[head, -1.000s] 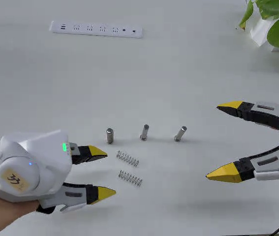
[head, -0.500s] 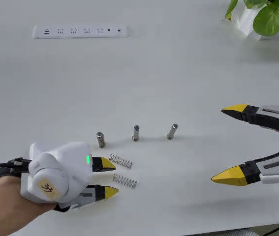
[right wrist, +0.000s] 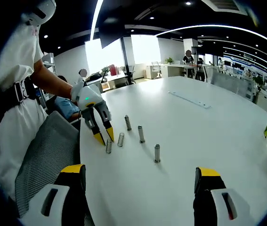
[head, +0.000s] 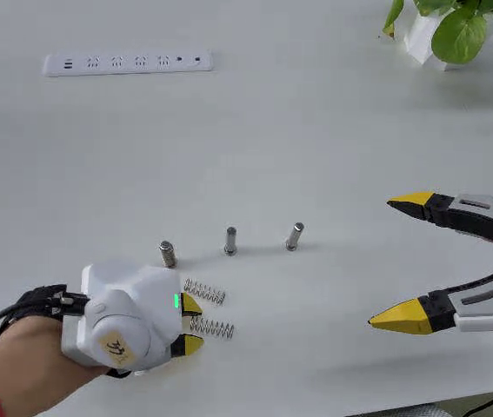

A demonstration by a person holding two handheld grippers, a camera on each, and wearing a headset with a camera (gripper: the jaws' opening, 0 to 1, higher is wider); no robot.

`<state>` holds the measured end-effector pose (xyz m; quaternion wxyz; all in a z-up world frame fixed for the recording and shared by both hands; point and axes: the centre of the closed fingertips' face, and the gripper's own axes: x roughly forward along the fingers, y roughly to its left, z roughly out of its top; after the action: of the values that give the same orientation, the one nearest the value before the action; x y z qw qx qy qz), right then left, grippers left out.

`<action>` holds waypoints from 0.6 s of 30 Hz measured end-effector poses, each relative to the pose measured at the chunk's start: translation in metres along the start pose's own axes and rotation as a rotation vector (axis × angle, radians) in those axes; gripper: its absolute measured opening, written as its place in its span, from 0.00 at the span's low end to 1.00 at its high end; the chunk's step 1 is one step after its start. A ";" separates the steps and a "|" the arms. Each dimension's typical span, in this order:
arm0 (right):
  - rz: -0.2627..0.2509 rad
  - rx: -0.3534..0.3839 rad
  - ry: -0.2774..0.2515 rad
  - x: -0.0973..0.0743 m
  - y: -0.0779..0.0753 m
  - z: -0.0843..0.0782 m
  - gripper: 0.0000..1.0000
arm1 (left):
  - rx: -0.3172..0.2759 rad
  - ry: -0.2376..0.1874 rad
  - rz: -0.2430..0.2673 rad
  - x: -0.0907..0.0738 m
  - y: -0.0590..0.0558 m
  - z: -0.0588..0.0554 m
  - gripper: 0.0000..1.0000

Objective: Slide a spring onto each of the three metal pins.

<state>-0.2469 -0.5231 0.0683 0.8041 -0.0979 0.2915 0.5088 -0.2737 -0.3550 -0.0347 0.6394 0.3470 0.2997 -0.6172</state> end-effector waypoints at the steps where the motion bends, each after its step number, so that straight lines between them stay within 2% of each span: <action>1: -0.001 -0.001 0.000 0.000 0.000 0.000 0.96 | 0.003 0.001 0.000 0.000 0.000 0.000 0.13; 6: -0.008 0.005 -0.006 0.000 -0.001 0.000 0.96 | -0.004 0.002 0.002 -0.001 0.000 0.000 0.12; 9: -0.007 0.007 -0.010 0.000 0.000 0.001 0.96 | 0.009 0.010 0.001 0.000 0.000 0.000 0.08; 18: -0.012 0.007 -0.014 0.000 0.001 0.000 0.95 | 0.020 0.037 -0.003 0.000 0.000 -0.001 0.08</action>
<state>-0.2476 -0.5224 0.0684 0.8095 -0.0932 0.2868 0.5038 -0.2734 -0.3542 -0.0353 0.6293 0.3644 0.3060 -0.6145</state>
